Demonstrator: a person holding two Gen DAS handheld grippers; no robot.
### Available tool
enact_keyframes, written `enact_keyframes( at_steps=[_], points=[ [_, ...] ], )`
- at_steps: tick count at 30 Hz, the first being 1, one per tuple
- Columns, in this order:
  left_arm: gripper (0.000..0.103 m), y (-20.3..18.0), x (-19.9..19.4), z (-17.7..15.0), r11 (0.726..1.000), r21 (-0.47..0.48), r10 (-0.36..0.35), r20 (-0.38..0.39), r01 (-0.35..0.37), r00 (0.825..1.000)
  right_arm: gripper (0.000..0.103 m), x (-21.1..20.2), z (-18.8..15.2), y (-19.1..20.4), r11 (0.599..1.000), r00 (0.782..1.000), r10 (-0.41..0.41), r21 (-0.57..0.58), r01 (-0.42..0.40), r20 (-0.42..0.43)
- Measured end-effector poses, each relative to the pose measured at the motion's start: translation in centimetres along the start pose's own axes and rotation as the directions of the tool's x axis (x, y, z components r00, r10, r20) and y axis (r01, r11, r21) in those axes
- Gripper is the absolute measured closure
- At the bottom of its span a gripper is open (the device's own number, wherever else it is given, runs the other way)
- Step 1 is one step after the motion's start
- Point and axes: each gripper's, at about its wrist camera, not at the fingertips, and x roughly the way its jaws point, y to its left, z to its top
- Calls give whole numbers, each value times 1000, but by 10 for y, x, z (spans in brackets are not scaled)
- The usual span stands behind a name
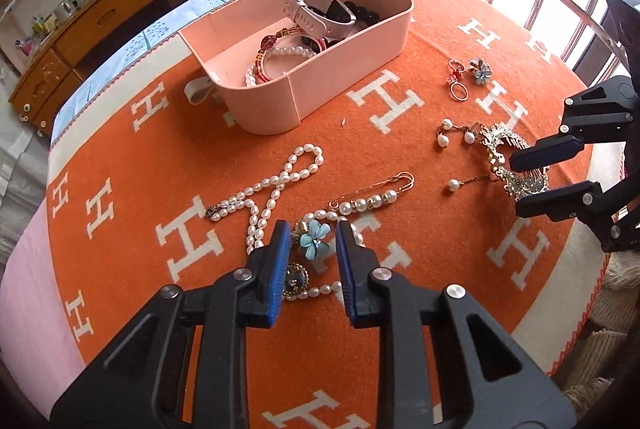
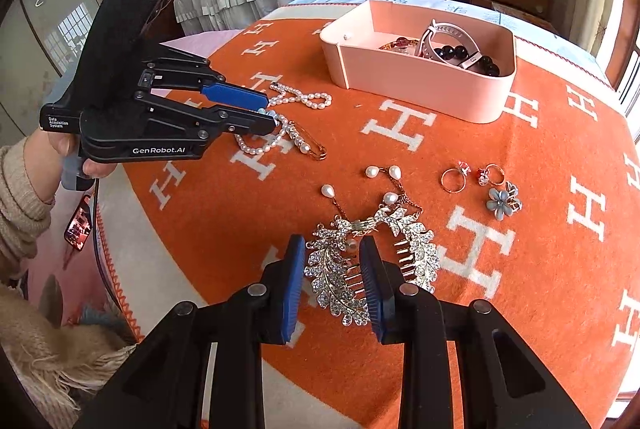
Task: Organize jewelry
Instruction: 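Pull the pearl necklace and leaf comb apart, carrying the necklace toward the tray with the left tool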
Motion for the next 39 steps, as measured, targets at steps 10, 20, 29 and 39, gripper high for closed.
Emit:
enact_keyframes(
  at_steps=[10,20,29,39],
  points=[
    [86,1,5,-3,999,-29,17,1,-17,1000,75,0,-2,2,1000,1000,-5,2,5,4],
    [87,6,-1,-8,998,-65,-2,-6,2,1000,76,-4,-2,4,1000,1000,-6,7,6,11],
    [87,5,-16,-3,996,-92,12,44,-8,999,77,-16,1,6,1000,999,-11,25,10,49],
    [87,7,-44,54,989,-149,24,109,-8,994,77,-62,59,-23,993,983,-2,119,-21,186]
  ],
)
